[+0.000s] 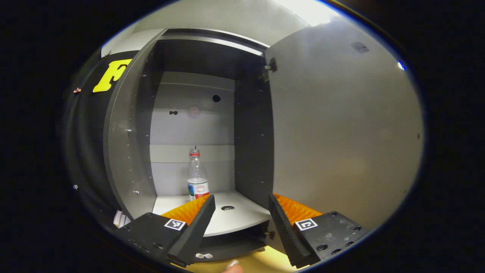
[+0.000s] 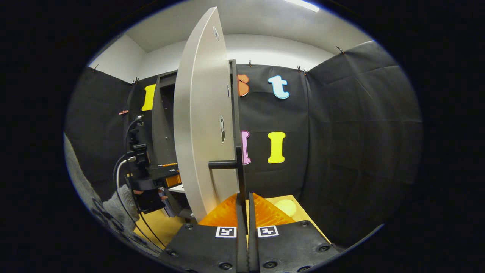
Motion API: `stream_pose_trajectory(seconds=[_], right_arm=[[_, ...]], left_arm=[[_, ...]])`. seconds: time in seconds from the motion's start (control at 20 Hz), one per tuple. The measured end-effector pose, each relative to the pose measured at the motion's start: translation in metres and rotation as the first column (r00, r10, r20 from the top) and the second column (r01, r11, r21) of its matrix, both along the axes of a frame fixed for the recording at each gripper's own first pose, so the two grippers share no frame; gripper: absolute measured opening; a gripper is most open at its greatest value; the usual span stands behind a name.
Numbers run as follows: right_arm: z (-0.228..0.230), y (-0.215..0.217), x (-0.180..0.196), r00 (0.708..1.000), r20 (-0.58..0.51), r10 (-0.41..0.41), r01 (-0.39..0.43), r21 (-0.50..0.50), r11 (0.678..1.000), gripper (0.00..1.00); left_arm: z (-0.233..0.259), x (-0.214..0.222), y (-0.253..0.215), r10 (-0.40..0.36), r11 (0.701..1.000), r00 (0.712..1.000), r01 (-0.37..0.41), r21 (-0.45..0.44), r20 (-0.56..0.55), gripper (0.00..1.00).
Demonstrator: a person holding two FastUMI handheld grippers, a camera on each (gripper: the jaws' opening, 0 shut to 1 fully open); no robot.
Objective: Open the cabinet door with the right hand, grasp the bottle in the cabinet with the left hand and place it on the coaster, then close the cabinet door with the right hand.
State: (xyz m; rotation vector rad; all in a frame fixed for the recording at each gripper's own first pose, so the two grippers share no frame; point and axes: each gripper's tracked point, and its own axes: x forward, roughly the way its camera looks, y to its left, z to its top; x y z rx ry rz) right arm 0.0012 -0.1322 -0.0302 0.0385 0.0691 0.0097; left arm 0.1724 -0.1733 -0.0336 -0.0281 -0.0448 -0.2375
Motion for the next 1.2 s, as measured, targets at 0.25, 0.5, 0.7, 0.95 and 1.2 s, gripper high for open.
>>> stream_pose_trajectory(seconds=[0.25, 0.5, 0.7, 0.95, 1.2], right_arm=[[-0.006, -0.013, -0.015, 1.000, -0.015, 0.016, -0.015, 0.055, 0.998, 0.08], [0.011, -0.002, -0.048, 0.999, 0.024, 0.029, -0.032, 0.107, 0.994, 0.05], [0.027, -0.042, -0.063, 0.990, 0.093, -0.109, 0.094, 0.155, 0.983, 0.00], [0.032, -0.066, -0.067, 0.969, 0.103, -0.226, 0.205, 0.178, 0.962, 0.05], [0.036, -0.064, -0.053, 0.970, 0.100, -0.222, 0.203, 0.174, 0.964, 0.06]], left_arm=[[0.010, 0.056, 0.046, 0.174, 0.977, 0.981, -0.183, 0.109, 0.081, 0.90], [0.003, 0.100, 0.043, 0.172, 0.970, 0.981, -0.185, 0.158, 0.095, 0.96], [-0.007, 0.130, 0.052, 0.216, 0.963, 0.972, -0.228, 0.145, 0.092, 0.96], [-0.017, 0.166, 0.070, 0.261, 0.947, 0.961, -0.273, 0.170, 0.090, 0.99], [-0.034, 0.199, 0.066, 0.236, 0.953, 0.969, -0.245, 0.177, 0.071, 0.96]])
